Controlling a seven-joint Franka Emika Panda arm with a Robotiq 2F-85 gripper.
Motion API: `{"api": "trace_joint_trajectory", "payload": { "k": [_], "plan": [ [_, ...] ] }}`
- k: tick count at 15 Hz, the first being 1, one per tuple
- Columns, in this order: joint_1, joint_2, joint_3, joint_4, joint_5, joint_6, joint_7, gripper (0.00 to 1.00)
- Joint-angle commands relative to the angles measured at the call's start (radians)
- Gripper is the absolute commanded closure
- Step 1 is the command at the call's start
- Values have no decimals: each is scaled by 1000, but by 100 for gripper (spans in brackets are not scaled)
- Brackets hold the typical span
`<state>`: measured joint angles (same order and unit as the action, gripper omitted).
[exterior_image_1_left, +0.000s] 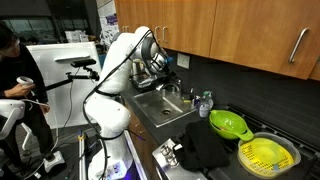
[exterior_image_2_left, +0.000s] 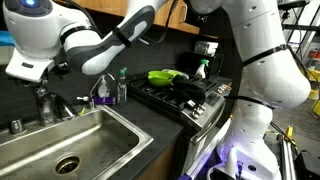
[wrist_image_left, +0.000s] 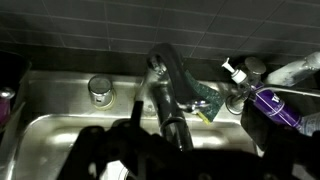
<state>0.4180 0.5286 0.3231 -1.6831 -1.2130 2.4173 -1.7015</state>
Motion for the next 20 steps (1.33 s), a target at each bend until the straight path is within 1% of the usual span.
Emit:
{"api": "trace_joint_trajectory", "payload": {
  "k": [1, 3, 5, 7, 10, 11, 12, 13, 14, 15, 16, 17, 18, 19, 20],
  "plan": [
    [2, 12, 4, 33, 37, 1, -58, 0],
    [5, 13, 3, 42, 45, -2, -73, 0],
    [10, 13, 2, 50, 49, -3, -84, 6],
    [12, 13, 1, 52, 48, -1, -90, 29],
    [14, 13, 0, 51, 48, 3, -89, 48],
    [13, 12, 0, 50, 48, 4, -88, 57],
    [13, 12, -1, 49, 47, 4, -88, 62],
    [12, 11, -1, 47, 47, 5, -87, 59],
    [11, 10, -2, 47, 47, 1, -87, 61],
    [9, 10, -2, 45, 47, 3, -86, 64],
    [9, 11, -2, 46, 47, 4, -86, 73],
    [7, 11, -3, 45, 47, 1, -86, 88],
    [7, 10, -3, 45, 47, 4, -86, 95],
    [8, 11, -3, 46, 48, 4, -87, 93],
    [8, 12, -3, 46, 47, 4, -87, 93]
  ]
}}
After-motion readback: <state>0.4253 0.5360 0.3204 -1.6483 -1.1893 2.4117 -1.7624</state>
